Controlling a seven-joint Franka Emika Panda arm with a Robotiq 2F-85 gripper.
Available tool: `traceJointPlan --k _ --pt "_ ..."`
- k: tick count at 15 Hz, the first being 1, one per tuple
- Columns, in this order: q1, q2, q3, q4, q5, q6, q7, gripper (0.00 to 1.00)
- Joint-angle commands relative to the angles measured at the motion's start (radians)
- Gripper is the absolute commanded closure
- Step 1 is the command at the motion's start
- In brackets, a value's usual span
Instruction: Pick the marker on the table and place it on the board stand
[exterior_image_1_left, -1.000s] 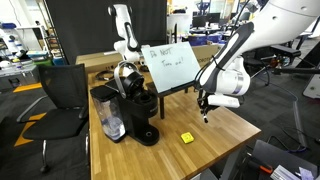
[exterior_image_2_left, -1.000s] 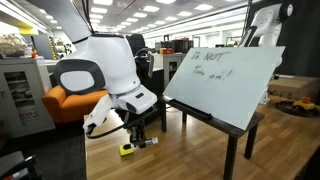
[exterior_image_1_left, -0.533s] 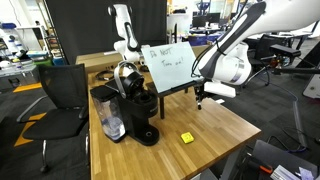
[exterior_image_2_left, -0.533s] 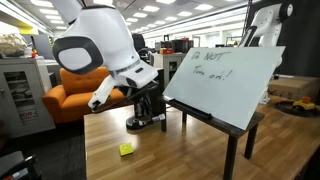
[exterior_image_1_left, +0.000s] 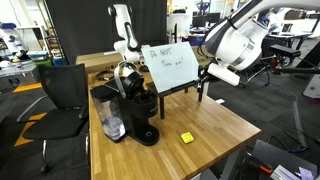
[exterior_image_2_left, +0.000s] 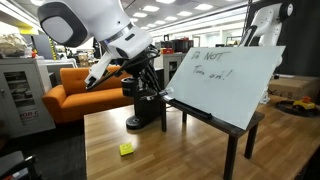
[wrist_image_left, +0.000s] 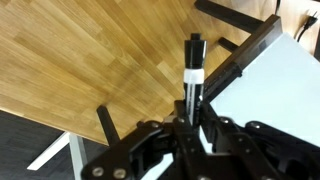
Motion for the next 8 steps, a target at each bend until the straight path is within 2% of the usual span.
traceJointPlan --k 1,8 --pt "0.013 -0.026 -0.043 0.014 0.132 -0.011 -0.076 0.95" --pt "0.01 0.011 -0.114 0.09 0.351 -0.02 -0.187 0.95"
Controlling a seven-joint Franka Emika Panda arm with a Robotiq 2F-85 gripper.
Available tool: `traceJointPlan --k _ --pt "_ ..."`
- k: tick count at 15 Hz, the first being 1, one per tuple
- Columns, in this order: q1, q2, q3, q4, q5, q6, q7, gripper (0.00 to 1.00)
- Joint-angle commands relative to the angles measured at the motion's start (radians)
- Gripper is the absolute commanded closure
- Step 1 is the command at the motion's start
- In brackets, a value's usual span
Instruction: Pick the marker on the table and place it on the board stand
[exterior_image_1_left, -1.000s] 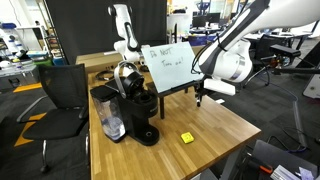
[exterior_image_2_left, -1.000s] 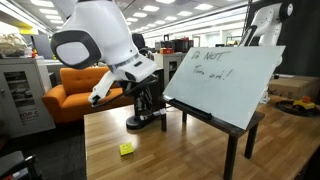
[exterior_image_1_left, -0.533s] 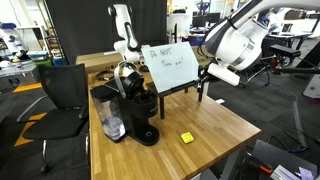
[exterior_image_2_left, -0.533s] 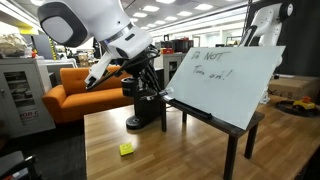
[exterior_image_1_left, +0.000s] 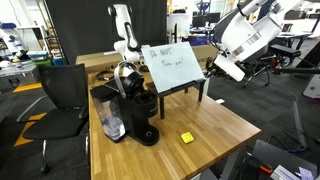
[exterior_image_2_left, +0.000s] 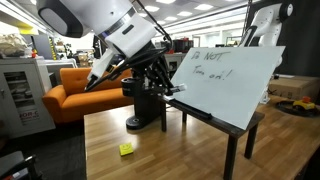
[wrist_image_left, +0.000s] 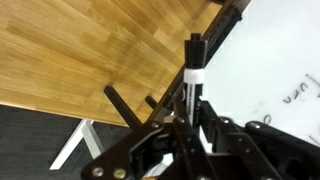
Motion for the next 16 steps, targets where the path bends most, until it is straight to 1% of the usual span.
traceJointPlan --k 1,7,13,16 --pt "0.009 0.033 -0.03 0.055 0.117 -0.022 -0.074 0.95" --pt "-0.001 0.139 -0.047 0.158 0.256 -0.056 -0.142 0.95" --pt "-0.005 0.3 -0.034 0.295 0.35 -0.098 -0.176 0.95" --pt "-0.001 0.361 -0.023 0.347 0.388 -0.102 -0.184 0.95"
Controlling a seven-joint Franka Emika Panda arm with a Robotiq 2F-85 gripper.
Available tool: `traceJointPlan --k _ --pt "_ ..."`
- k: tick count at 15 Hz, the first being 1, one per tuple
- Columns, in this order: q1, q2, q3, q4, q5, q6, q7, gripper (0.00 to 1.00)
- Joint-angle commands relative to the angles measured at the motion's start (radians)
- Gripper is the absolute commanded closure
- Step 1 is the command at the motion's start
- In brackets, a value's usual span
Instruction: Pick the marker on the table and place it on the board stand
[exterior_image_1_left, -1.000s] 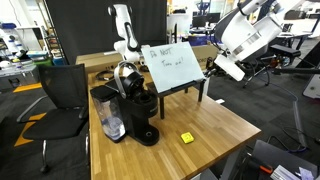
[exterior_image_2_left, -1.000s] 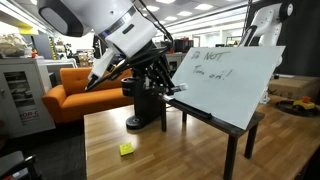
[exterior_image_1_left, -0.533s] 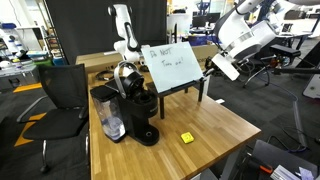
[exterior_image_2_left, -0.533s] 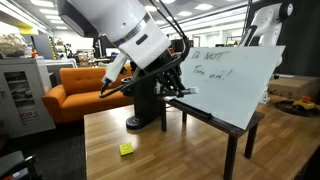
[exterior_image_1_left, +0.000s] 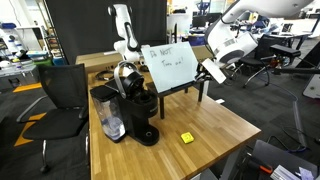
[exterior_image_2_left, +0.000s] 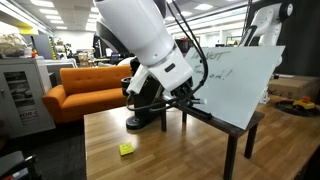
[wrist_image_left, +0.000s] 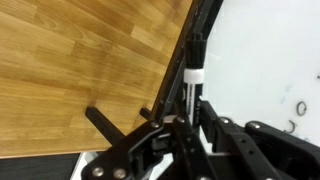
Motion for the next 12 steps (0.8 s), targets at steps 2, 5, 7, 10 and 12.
traceJointPlan --k 2,5,7,10,12 --pt "0.003 0.077 0.023 0.079 0.097 -0.009 -0.055 0.95" --pt "0.014 0.094 0.046 0.095 0.158 -0.011 -0.082 0.95" --pt "0.022 0.095 0.059 0.095 0.203 -0.01 -0.105 0.95" --pt "0.031 0.093 0.066 0.092 0.281 -0.009 -0.156 0.95" --pt "0.031 0.092 0.063 0.093 0.337 -0.009 -0.195 0.95"
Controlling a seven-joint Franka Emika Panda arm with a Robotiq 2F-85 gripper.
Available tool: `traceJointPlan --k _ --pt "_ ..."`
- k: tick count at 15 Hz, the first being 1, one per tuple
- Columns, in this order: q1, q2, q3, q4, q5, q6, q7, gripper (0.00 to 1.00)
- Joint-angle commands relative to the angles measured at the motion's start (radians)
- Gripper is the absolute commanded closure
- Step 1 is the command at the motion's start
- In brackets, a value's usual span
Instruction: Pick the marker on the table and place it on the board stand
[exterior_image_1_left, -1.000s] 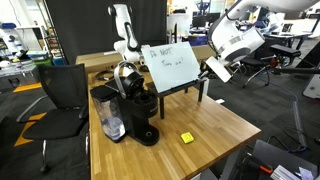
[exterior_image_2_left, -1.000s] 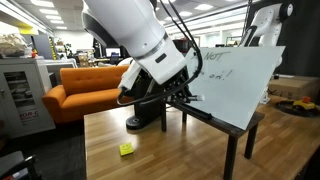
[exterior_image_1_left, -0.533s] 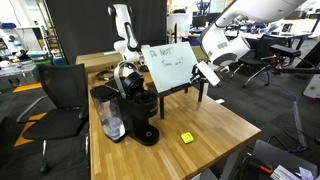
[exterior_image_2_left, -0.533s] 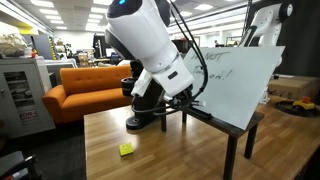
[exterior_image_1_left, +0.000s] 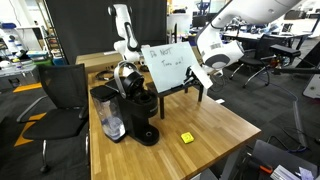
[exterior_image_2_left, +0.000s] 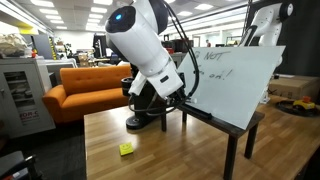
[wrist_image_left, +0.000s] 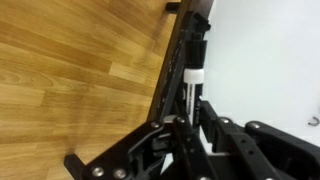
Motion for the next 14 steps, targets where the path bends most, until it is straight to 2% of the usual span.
traceJointPlan --k 1,14 --pt "-0.005 0.003 -0.005 0.016 0.112 -0.008 -0.091 0.95" --pt "-0.004 0.014 -0.053 0.027 0.406 -0.018 -0.312 0.95"
